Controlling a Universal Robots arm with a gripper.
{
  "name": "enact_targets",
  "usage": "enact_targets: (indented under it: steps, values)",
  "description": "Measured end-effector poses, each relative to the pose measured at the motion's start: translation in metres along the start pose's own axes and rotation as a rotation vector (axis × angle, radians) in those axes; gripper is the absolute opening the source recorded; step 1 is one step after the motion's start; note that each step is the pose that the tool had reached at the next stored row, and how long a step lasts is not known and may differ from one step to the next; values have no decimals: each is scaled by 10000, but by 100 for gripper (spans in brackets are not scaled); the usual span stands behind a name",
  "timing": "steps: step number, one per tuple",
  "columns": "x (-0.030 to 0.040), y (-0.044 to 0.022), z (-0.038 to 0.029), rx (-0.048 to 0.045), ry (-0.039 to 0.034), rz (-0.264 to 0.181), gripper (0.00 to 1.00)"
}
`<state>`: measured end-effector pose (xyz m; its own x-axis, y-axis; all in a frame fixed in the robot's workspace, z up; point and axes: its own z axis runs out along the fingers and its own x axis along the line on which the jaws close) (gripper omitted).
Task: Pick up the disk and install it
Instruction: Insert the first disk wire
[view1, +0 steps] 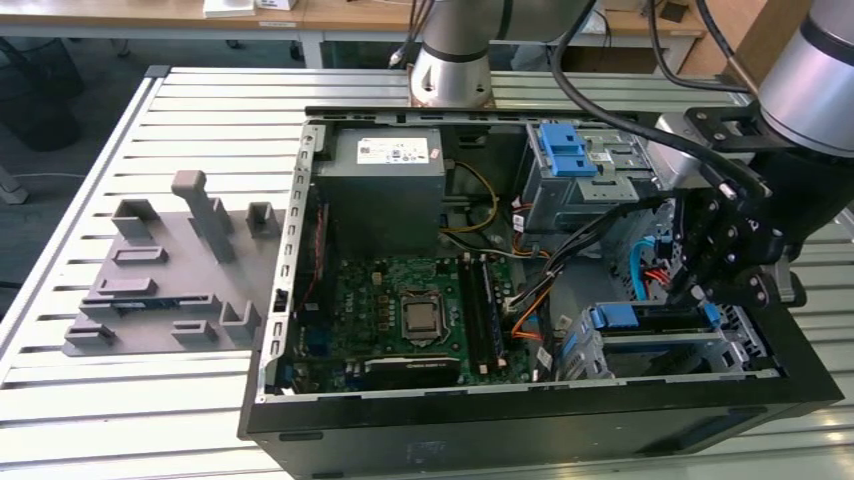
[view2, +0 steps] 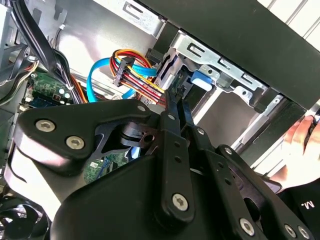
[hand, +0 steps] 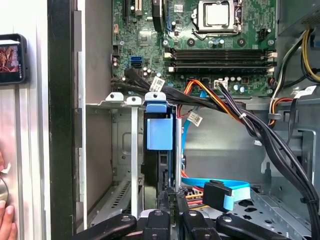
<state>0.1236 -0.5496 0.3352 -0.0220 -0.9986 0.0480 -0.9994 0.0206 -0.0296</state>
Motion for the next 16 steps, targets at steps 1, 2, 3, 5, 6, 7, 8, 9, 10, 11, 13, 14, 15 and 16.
enact_targets:
  steps: [1, 2, 3, 5, 6, 7, 8, 9, 10, 11, 13, 14, 15, 16]
  values:
    - [0, 0, 3, 0, 0, 0, 17]
    - [1, 0, 5, 0, -1, 8, 17]
    - [3, 0, 7, -1, -1, 25, 17]
    - [6, 0, 10, -3, 0, 75, 17]
    - [7, 0, 12, -5, 0, 98, 17]
    - [8, 0, 13, -6, 1, 121, 17]
    - [9, -1, 14, -6, 2, 131, 17]
    - [10, -1, 14, -6, 3, 134, 17]
    - [10, -1, 15, -7, 3, 136, 17]
    - [11, -1, 17, -7, 3, 138, 17]
    - [12, -1, 22, -7, 3, 140, 17]
    - [12, -1, 25, -7, 4, 140, 17]
    - [12, -2, 27, -7, 5, 141, 17]
    - [12, -3, 29, -7, 5, 143, 17]
